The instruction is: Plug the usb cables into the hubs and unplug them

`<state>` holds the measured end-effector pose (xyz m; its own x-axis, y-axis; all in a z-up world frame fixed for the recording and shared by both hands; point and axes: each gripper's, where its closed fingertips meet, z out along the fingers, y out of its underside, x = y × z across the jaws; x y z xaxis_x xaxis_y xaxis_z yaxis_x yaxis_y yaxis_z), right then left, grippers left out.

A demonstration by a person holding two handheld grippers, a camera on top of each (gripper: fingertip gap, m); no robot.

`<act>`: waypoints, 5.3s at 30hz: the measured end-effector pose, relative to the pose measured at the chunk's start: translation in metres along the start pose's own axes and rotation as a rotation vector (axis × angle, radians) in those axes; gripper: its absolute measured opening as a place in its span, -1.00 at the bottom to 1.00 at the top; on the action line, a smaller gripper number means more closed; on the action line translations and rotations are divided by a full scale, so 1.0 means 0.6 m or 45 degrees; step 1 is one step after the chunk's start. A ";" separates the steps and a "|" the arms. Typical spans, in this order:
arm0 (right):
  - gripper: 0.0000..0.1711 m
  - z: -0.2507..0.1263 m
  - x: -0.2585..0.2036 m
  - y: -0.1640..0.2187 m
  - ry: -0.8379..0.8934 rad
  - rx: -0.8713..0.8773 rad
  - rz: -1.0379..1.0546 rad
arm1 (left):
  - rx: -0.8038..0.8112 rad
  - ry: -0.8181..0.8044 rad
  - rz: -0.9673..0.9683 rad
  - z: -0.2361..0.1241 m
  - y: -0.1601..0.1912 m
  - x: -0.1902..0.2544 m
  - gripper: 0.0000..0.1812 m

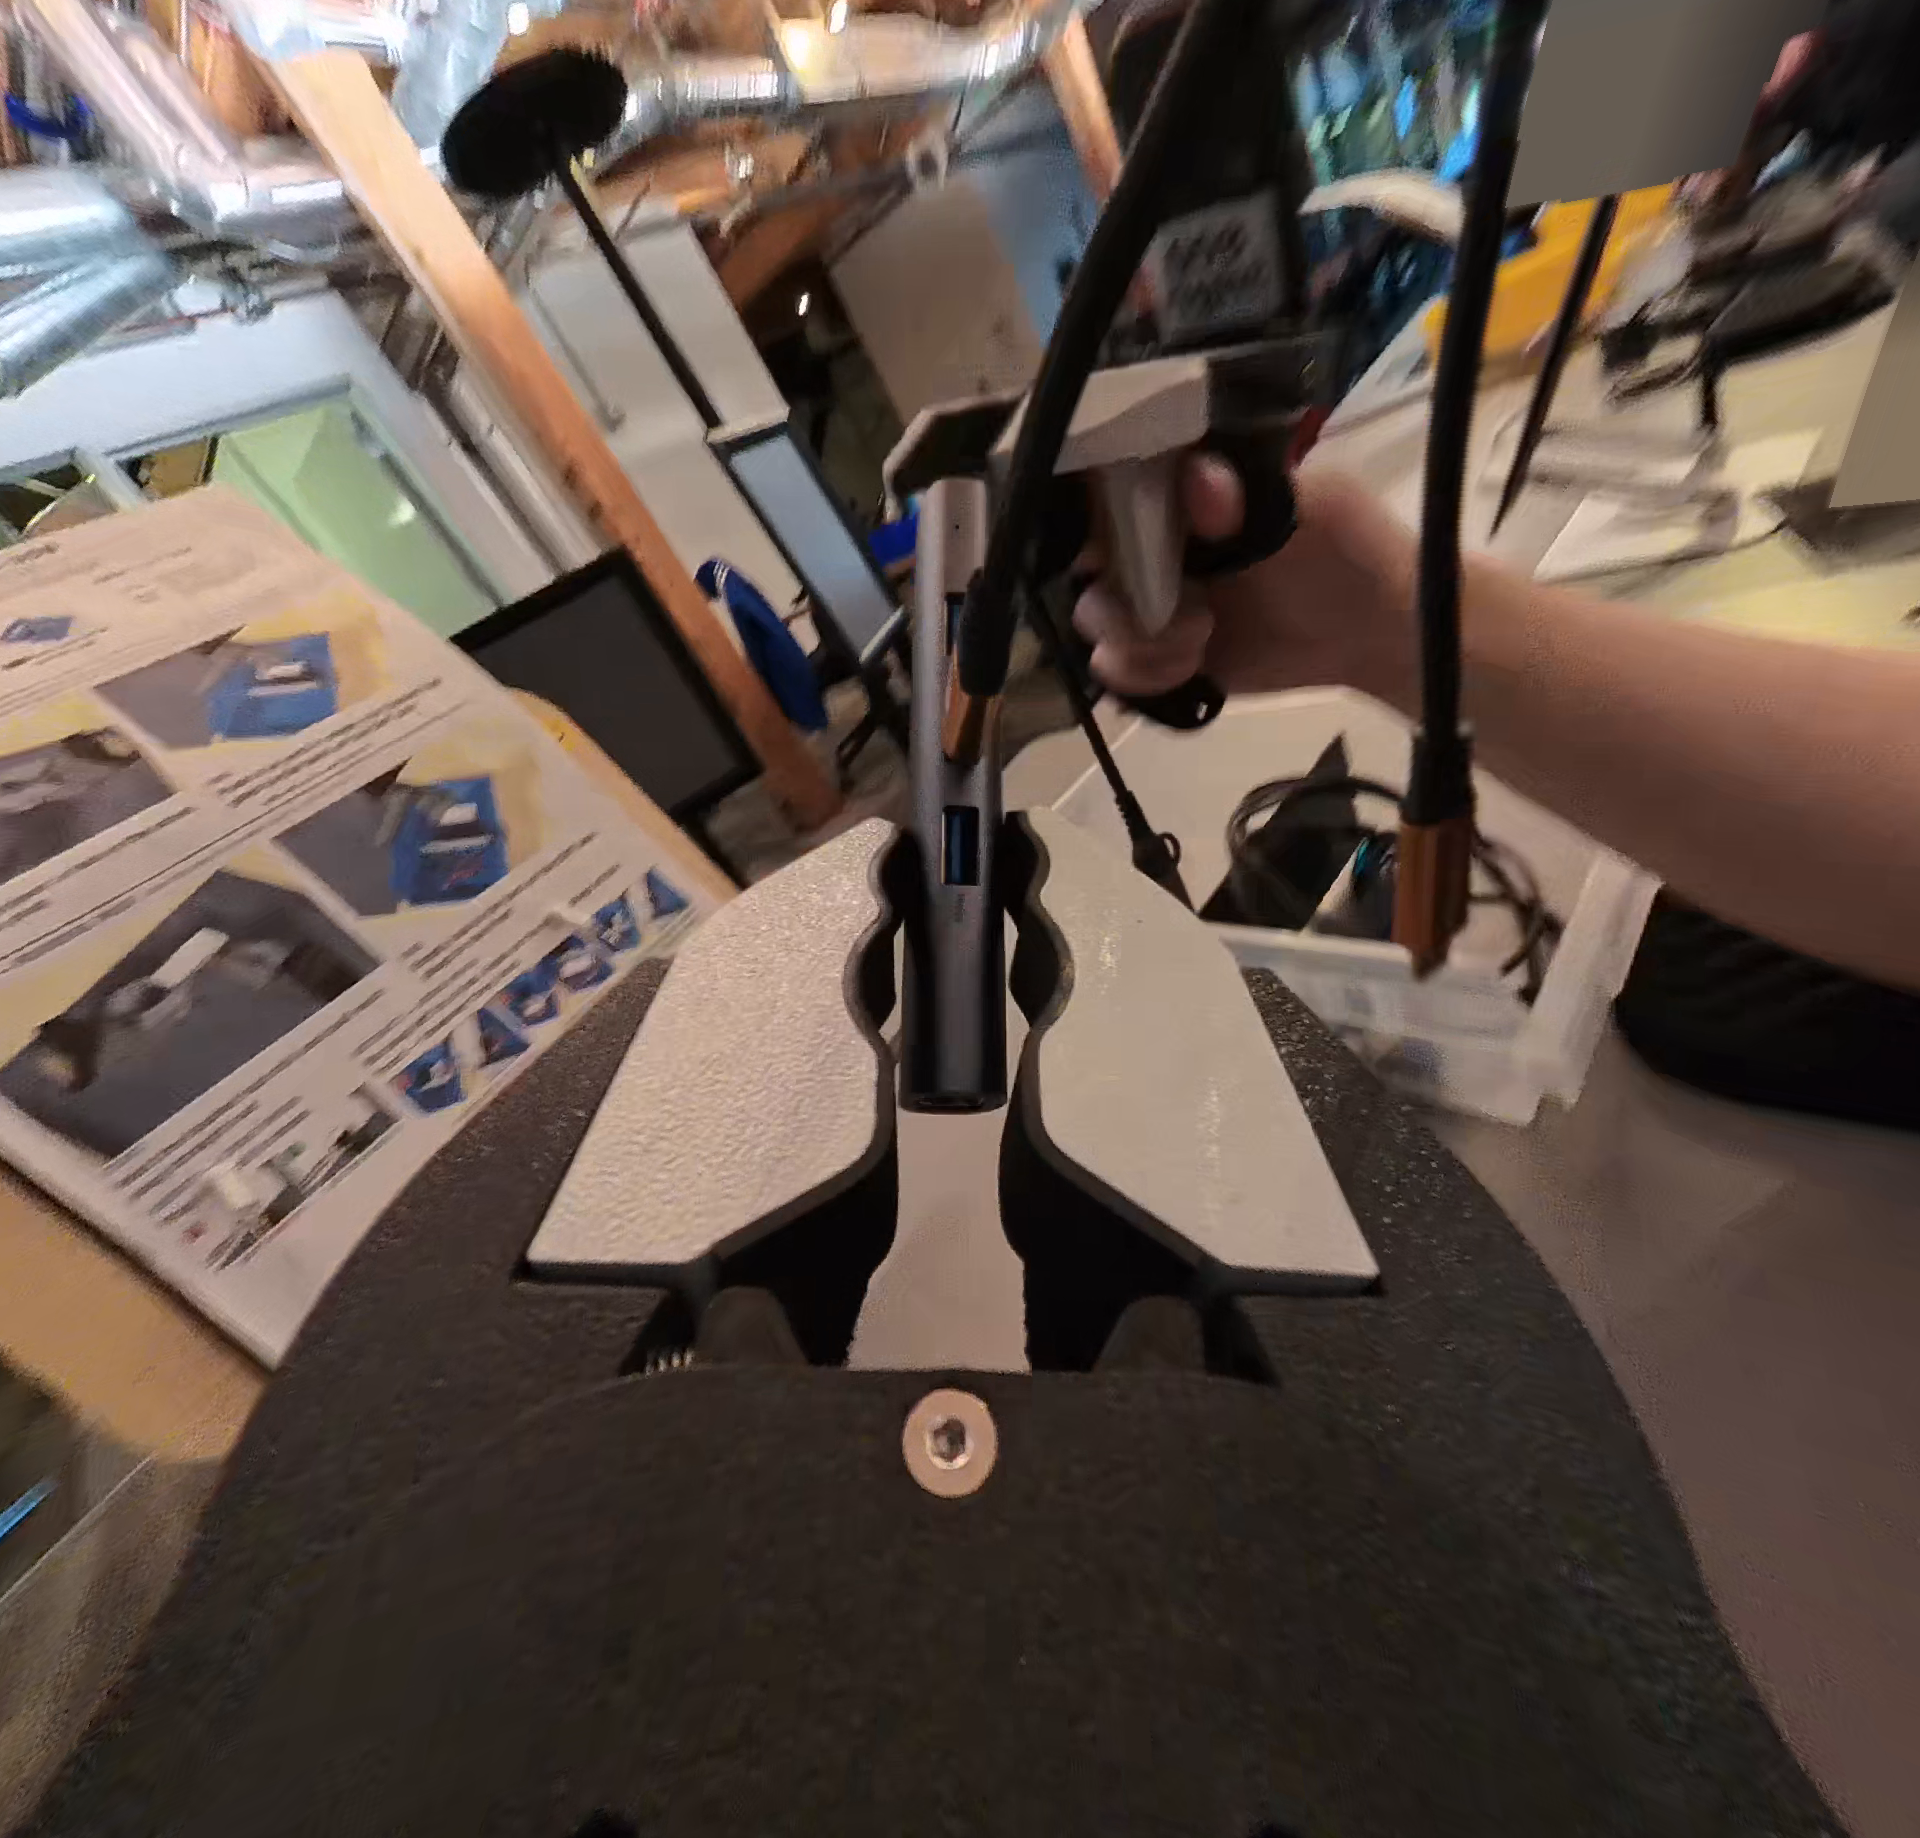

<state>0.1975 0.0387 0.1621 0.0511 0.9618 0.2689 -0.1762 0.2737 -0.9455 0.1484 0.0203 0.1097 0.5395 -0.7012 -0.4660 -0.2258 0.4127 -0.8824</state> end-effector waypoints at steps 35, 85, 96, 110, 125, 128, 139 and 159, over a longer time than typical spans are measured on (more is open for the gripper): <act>-0.79 0.042 -0.110 0.064 -0.287 -0.250 -0.618 | 0.088 0.240 0.251 -0.043 -0.019 0.038 -0.55; -0.79 0.087 -0.104 0.105 -0.225 -0.330 -0.739 | 0.160 0.353 0.325 -0.048 -0.010 0.036 -0.72; -0.79 0.077 -0.100 0.111 -0.223 -0.401 -0.761 | -0.001 0.319 0.465 -0.039 0.020 0.036 -0.73; -0.79 0.074 -0.094 0.119 -0.224 -0.433 -0.730 | 0.020 0.289 0.481 -0.033 0.027 0.034 -0.73; -0.77 0.068 -0.083 0.129 -0.220 -0.430 -0.680 | -0.043 0.171 0.644 -0.020 0.035 0.030 -0.74; -0.72 0.071 -0.079 0.123 -0.194 -0.383 -0.676 | -0.034 0.163 0.650 -0.022 0.031 0.028 -0.74; -0.64 0.063 -0.049 0.115 -0.056 -0.384 -0.703 | -0.061 0.041 0.744 -0.034 0.019 -0.003 -0.74; -0.76 0.133 -0.076 0.054 0.281 -0.427 0.162 | -0.492 -0.608 1.014 -0.057 0.080 -0.166 -0.74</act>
<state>0.1109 0.0040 0.1341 0.2655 0.9546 0.1350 0.1329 0.1025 -0.9858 0.0563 0.0900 0.1112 0.3663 0.0380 -0.9297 -0.8645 0.3834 -0.3250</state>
